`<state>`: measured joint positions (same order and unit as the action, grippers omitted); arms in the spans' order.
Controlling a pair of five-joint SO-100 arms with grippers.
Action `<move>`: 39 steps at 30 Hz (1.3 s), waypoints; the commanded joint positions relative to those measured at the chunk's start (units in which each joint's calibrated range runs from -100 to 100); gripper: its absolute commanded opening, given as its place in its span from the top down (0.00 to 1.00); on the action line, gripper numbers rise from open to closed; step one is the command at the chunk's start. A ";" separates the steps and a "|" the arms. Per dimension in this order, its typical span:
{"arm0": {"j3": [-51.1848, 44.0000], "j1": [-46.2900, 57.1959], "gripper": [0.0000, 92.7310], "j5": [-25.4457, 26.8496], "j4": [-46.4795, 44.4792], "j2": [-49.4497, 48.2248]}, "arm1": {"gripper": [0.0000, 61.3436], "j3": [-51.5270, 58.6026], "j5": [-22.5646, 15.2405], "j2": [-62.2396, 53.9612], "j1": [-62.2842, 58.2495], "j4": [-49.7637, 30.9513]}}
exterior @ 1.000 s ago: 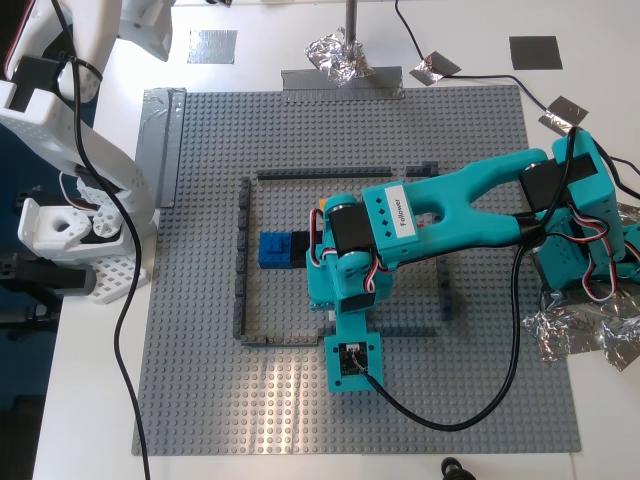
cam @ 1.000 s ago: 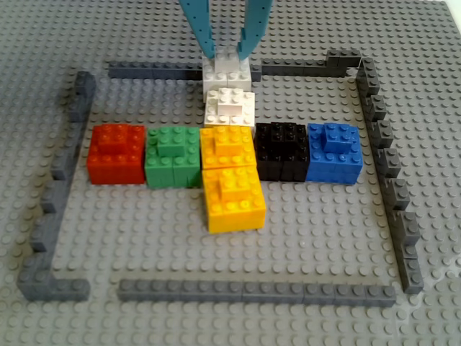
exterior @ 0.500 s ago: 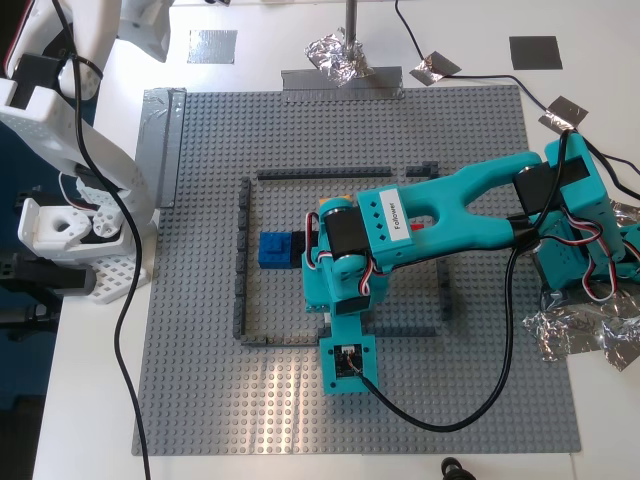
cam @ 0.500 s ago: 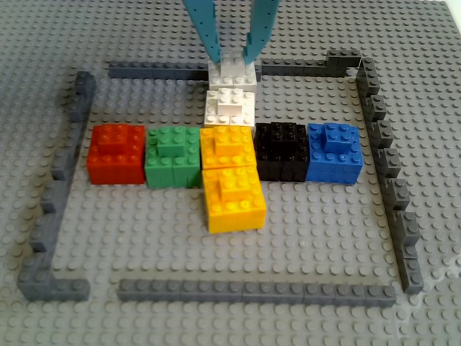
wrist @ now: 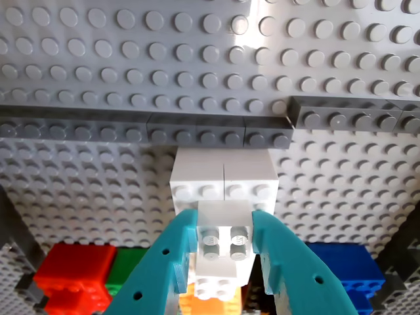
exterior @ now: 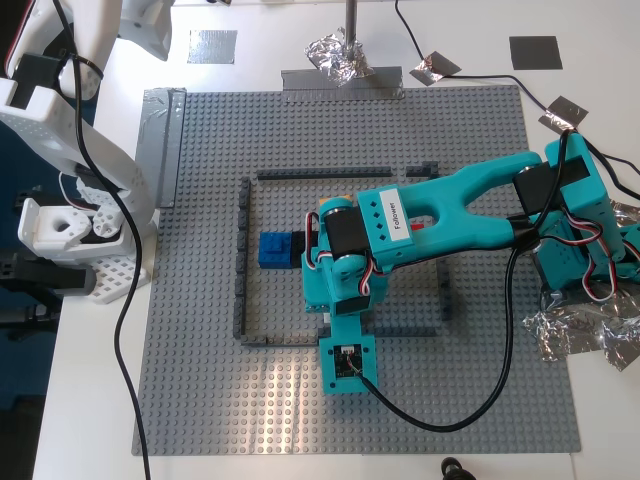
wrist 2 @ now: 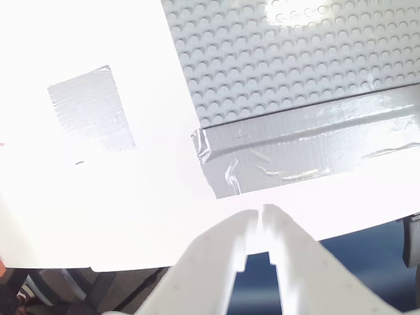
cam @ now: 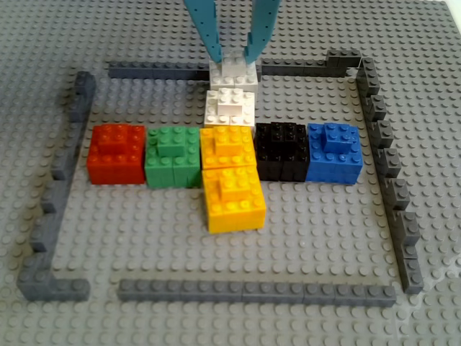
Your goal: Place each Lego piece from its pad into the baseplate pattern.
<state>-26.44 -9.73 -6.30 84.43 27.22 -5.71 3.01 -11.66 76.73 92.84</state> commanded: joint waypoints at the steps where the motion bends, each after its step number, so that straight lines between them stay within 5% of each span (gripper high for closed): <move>1: -1.96 0.48 0.92 -0.08 -0.14 -0.44 | 1.00 -3.10 -0.54 -0.62 -0.01 -0.57; 9: -1.96 0.48 0.92 -0.08 0.02 -0.44 | 1.00 -3.01 -0.54 -0.70 -0.16 -0.33; 16: -1.87 0.92 0.72 -1.83 0.35 -0.44 | 1.00 -3.55 -0.29 -0.36 -0.30 -0.49; 39: 4.27 2.08 0.72 -1.35 -0.06 -5.67 | 1.00 -4.00 -1.61 2.73 -1.97 -5.29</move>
<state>-23.51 -8.25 -7.97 84.35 26.29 -5.32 1.44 -9.59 75.18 87.05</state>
